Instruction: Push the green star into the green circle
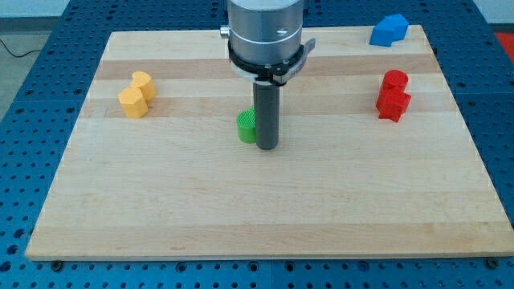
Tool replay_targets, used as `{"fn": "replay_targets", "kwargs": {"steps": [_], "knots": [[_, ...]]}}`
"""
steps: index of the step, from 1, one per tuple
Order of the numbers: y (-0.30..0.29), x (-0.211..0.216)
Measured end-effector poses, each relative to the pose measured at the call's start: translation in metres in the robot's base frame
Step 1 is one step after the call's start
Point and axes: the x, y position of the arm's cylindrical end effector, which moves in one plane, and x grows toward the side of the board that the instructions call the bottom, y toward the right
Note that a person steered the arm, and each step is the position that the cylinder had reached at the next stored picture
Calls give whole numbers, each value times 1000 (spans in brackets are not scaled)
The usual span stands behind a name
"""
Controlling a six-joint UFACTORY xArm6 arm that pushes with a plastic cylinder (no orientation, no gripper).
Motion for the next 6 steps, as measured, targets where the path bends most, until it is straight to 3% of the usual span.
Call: {"fn": "replay_targets", "kwargs": {"steps": [1,2,3,6], "knots": [[-8,43],[-40,43],[-48,2],[1,-20]]}}
